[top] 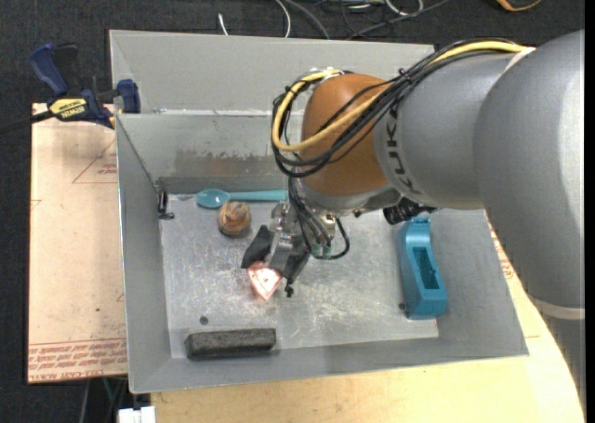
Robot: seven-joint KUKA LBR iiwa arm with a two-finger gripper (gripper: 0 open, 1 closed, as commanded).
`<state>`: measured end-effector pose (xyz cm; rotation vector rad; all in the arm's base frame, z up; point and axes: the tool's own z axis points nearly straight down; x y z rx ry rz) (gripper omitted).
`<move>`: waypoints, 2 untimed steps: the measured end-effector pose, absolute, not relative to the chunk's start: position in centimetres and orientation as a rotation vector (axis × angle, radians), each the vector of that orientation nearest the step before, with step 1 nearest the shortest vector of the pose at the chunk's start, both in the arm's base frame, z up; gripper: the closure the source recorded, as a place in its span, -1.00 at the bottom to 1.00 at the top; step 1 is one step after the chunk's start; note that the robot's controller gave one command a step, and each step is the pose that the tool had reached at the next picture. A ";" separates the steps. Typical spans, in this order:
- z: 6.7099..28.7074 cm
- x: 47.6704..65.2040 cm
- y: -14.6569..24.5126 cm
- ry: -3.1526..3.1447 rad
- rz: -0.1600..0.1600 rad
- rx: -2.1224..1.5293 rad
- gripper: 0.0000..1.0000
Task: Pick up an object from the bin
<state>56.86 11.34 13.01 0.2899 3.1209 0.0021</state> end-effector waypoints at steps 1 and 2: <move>16.9 57.2 11.5 3.122 0.002 0.264 1.00; 16.5 58.2 10.4 3.118 0.007 0.127 1.00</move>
Offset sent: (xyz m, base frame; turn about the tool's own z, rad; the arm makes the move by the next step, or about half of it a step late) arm 0.0157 -0.0225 -0.0240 -0.1393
